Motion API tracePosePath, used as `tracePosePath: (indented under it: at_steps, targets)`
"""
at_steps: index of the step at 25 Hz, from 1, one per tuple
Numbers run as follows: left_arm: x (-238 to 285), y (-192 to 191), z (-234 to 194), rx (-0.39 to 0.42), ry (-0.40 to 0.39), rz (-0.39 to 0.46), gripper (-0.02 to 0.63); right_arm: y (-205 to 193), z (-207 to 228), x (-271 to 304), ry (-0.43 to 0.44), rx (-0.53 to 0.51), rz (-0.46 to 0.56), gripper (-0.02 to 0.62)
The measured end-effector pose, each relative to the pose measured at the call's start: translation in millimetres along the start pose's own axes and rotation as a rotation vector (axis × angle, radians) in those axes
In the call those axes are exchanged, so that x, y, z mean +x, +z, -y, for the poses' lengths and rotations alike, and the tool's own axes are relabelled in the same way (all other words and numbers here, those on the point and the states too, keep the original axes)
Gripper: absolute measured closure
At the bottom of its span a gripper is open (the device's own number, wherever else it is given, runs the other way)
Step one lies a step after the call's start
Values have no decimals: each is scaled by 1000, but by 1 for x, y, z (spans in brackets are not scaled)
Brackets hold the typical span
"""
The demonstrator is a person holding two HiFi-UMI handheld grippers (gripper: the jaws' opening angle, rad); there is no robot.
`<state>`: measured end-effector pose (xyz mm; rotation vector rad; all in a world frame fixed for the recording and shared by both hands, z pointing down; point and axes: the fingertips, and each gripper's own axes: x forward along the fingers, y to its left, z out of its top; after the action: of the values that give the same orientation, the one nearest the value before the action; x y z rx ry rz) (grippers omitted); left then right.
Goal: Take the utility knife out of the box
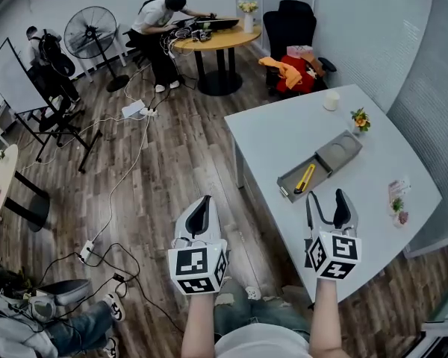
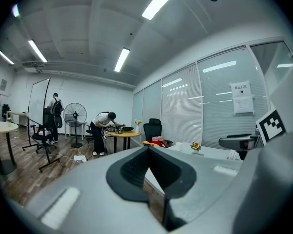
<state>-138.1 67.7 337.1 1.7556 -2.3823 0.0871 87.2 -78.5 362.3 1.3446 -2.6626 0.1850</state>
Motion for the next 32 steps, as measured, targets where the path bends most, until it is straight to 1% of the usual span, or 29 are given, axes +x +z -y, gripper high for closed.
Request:
tracePosePath:
  at_steps: [8,14,22,28,32]
  targets:
    - [47,-5,-4,5,-35,-20,606,-10,6,40,-16,-4,-36,279]
    - [102,-4,-7,12,-84,-31,606,-19,16,83,-54,-2,-71,281]
    - [191,3,-20,46,-178,-59,606,-23,33,149,-152,1,-121,281]
    - [253,9,-19,62,-259,-85,606,-28,52,184,-235,16,-162,281]
    - [289,5,-12,72,-312,-107,606,-38,65,202,-283,30,-193,282]
